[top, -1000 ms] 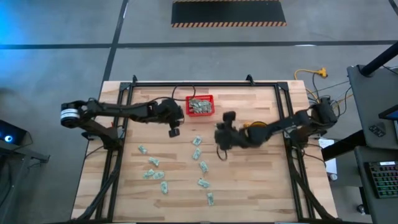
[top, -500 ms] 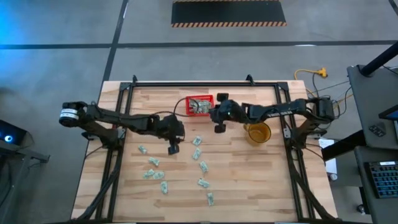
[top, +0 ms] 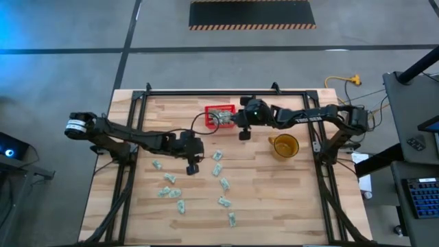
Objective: Pick and place Stevia / Truvia into bins
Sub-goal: Put the white stevia packet into the red bin
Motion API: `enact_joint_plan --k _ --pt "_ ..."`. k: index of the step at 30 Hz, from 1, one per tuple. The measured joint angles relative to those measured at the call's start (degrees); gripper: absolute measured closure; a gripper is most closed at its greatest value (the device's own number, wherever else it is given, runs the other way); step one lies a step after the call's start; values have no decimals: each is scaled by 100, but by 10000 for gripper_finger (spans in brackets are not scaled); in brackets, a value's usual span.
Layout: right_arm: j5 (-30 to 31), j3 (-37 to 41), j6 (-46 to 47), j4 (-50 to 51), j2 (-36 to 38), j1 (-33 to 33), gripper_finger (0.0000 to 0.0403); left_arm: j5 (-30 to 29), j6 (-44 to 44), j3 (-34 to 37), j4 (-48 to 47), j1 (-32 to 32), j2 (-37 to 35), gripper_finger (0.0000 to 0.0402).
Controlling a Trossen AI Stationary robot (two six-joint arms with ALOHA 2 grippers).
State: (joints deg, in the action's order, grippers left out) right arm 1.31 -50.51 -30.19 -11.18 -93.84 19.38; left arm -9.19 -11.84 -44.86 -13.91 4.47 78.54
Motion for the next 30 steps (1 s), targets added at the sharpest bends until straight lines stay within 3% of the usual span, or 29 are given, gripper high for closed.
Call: enact_joint_plan --k 7,12,16,22,30 --pt "-228 394 87 -973 0 186 369 -70 16 0 20 -4 0 304" --pt "-793 585 478 -1378 0 361 369 -77 19 0 18 -4 0 304" --pt "-798 585 890 -1489 -88 480 369 -107 23 0 15 -4 0 304" --pt "-667 440 922 -2051 -813 524 369 -181 27 0 -10 -7 1 304" --pt "-412 104 1054 -1724 -1025 526 369 -178 44 2 -35 -4 2 304"
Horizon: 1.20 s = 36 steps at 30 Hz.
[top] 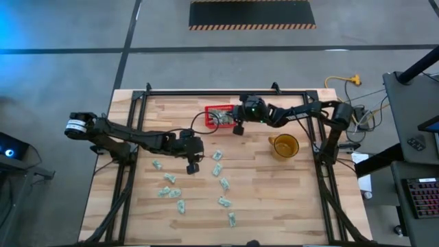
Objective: Pick and place Stevia / Truvia into bins
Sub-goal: Put the white stevia packet into the red bin
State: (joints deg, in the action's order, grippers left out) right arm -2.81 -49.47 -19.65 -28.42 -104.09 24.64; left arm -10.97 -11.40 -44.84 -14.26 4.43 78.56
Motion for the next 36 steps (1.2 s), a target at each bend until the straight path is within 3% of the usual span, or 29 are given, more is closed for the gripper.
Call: enact_joint_plan --k 7,20,28,36 --pt "2 0 -294 544 22 24 358 1 4 0 9 2 0 304" --pt "-11 0 -296 704 311 -20 259 3 17 13 7 0 4 304" --pt "-70 -2 -233 2585 1239 -405 248 7 546 58 597 0 120 304" --pt "-89 61 461 4662 1775 -912 260 10 908 -17 1295 -77 772 304"
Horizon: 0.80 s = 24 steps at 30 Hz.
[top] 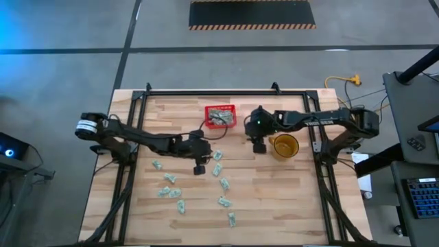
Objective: Pick and place Stevia / Truvia into bins
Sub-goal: Put the white stevia packet into the red bin
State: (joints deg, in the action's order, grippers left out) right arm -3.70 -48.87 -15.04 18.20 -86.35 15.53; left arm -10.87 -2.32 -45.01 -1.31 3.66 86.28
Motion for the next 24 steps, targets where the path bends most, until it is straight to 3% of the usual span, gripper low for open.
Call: enact_joint_plan --k 6,17,24 --pt "6 38 705 538 28 -329 270 7 -386 -294 -148 -197 335 304" --pt "25 46 825 636 11 -633 284 462 -857 -420 -203 -229 418 304" --pt "23 46 869 693 9 -680 287 456 -819 -432 -82 -208 1198 304"
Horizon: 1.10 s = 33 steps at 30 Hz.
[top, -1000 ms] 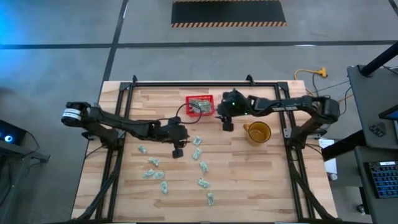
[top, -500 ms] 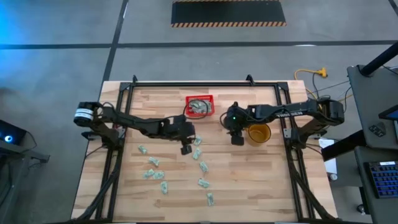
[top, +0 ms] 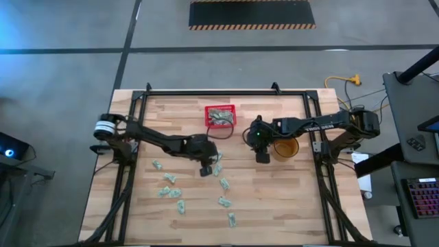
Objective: Pick and place Stevia / Truvia into bins
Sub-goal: Put the white stevia packet into the red bin
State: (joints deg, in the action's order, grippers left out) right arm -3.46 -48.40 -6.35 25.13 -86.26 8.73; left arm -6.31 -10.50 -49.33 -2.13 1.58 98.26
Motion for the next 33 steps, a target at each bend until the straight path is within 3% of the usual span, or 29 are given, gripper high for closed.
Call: enact_joint_plan --k 3,23,33 --pt "2 0 0 14 0 0 287 13 212 -101 0 -16 254 304" --pt "2 0 -24 -8 0 0 298 -150 419 -283 129 -45 290 304" --pt "2 0 -22 -22 -2 0 308 -152 1050 -315 243 -46 574 304"
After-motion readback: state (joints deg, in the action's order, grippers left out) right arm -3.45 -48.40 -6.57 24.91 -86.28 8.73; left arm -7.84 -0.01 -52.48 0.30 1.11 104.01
